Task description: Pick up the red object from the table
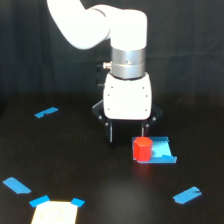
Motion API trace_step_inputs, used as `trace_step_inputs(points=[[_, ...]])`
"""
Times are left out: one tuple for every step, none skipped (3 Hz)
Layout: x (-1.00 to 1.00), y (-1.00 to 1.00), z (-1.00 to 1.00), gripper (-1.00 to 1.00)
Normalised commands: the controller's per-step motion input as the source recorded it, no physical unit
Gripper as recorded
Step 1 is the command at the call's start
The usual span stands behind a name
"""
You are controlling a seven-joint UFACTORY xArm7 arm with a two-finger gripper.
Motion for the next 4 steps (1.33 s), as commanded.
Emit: trace_step_inputs(points=[[0.42,-0.97,-0.06,1.0],[-0.06,-0.66,-0.01,1.0],[-0.04,0.21,-0.23,-1.0],[0.05,0.01,0.0,-0.98]])
